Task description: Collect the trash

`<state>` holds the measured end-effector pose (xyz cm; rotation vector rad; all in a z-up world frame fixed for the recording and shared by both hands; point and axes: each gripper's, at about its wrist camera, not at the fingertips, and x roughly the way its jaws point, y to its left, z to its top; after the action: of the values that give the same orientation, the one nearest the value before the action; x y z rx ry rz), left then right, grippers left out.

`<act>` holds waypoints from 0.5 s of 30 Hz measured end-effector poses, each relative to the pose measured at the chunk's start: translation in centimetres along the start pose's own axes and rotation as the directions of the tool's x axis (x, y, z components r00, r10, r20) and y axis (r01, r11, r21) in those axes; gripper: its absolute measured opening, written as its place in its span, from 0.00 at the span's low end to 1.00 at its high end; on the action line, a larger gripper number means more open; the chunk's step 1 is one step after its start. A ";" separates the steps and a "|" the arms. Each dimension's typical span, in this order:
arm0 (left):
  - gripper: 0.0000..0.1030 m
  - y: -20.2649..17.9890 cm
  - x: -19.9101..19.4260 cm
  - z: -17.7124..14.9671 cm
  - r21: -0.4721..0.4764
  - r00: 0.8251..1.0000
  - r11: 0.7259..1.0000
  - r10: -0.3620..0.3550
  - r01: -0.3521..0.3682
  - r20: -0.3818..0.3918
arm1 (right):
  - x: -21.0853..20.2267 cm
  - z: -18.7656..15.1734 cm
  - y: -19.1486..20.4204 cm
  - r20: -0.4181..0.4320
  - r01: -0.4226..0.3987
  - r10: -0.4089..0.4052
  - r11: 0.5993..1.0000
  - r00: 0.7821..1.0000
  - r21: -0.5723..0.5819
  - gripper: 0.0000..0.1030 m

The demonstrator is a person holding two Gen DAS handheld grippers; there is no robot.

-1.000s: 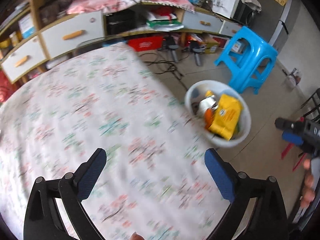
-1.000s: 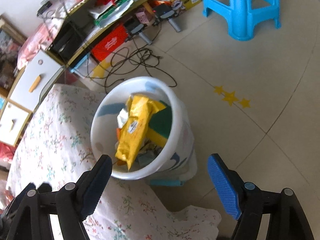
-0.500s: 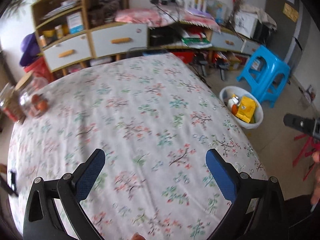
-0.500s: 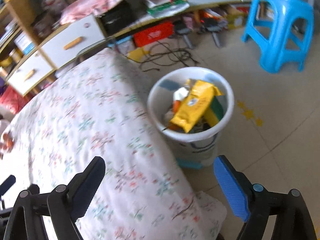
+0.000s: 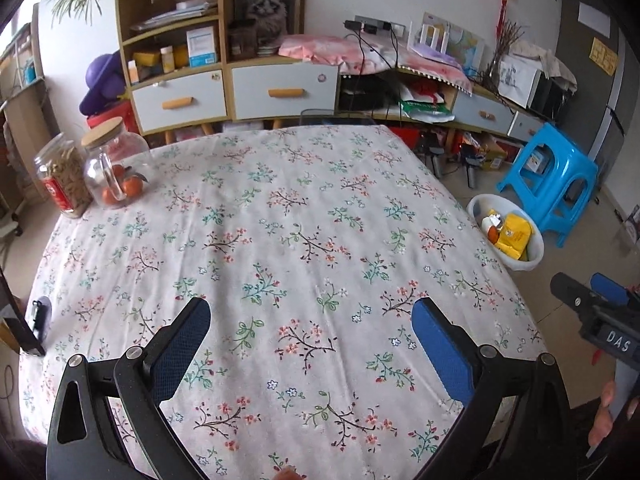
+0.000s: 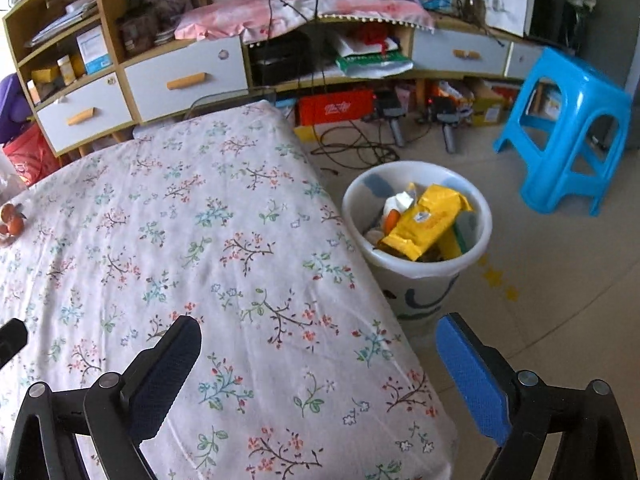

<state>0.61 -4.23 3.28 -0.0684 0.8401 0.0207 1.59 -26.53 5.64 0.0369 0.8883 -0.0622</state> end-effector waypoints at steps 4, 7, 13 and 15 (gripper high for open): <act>0.99 -0.1 -0.2 -0.3 0.003 1.000 1.000 -0.005 0.005 0.001 | 0.3 -0.4 0.3 -0.009 0.004 -0.005 1.000 1.000 -0.010 0.95; 0.99 -0.4 -0.3 -0.5 0.016 1.000 1.000 -0.005 0.005 0.004 | 0.3 -0.5 0.5 -0.009 0.011 -0.011 1.000 1.000 -0.019 0.95; 0.99 -0.7 -0.4 -0.6 0.020 1.000 1.000 -0.010 0.010 0.003 | 0.2 -0.6 0.2 -0.007 0.009 -0.009 1.000 1.000 -0.011 0.95; 0.99 -0.8 -0.4 -0.7 0.021 1.000 1.000 -0.012 0.012 0.002 | 0.2 -0.6 0.2 -0.009 0.008 -0.009 1.000 1.000 -0.008 0.95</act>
<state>-0.15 -5.08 3.15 -0.0541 0.8374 0.0007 1.27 -26.32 5.09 0.0262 0.8974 -0.0666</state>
